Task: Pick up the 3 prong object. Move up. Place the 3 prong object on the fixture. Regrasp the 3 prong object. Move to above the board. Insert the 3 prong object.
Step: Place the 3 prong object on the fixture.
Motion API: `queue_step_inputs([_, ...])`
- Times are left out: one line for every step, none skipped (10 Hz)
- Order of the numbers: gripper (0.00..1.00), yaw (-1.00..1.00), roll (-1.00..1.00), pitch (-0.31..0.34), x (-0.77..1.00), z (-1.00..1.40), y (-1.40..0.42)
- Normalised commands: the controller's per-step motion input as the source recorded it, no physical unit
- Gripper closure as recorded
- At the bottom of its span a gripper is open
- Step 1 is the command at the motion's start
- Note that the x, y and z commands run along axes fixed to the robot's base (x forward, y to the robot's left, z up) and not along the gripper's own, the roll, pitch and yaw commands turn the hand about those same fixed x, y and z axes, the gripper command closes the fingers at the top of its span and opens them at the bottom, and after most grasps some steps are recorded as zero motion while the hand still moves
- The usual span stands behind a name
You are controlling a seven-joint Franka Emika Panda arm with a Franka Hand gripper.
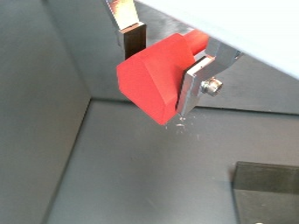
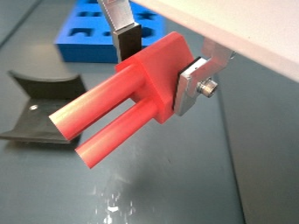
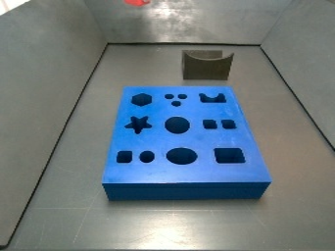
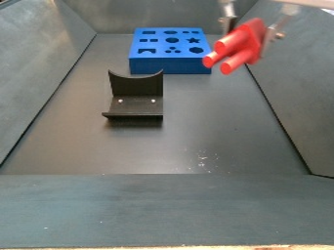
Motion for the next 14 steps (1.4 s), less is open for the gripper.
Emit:
queue_step_inputs([1.0,1.0,0.01,0.034,1.0,-0.08,-0.43])
queue_step_inputs([1.0,1.0,0.01,0.036,1.0,-0.07,-0.4])
queue_step_inputs([1.0,1.0,0.0,0.041,1.0,-0.07,-0.36])
queue_step_inputs([1.0,1.0,0.0,0.047,1.0,-0.06,-0.34])
queue_step_inputs([1.0,1.0,-0.01,0.052,1.0,-0.06,-0.32])
queue_step_inputs([1.0,1.0,-0.02,0.069,1.0,-0.06,-0.28])
queue_step_inputs([1.0,1.0,-0.03,0.087,1.0,-0.05,-0.26])
queue_step_inputs([1.0,0.69,-0.03,0.094,1.0,-0.05,-0.24])
queue_step_inputs([1.0,0.54,-0.03,0.096,1.0,-0.04,-0.22])
queue_step_inputs([1.0,0.26,-0.03,0.105,1.0,-0.03,-0.18])
queue_step_inputs([1.0,0.18,-0.03,0.11,1.0,-0.03,-0.17])
queue_step_inputs([1.0,0.1,-0.03,0.12,1.0,-0.03,-0.14])
queue_step_inputs([1.0,-0.03,-1.0,-0.012,1.0,0.15,-0.05])
queue_step_inputs([1.0,-0.04,-1.0,-0.007,1.0,0.16,-0.02])
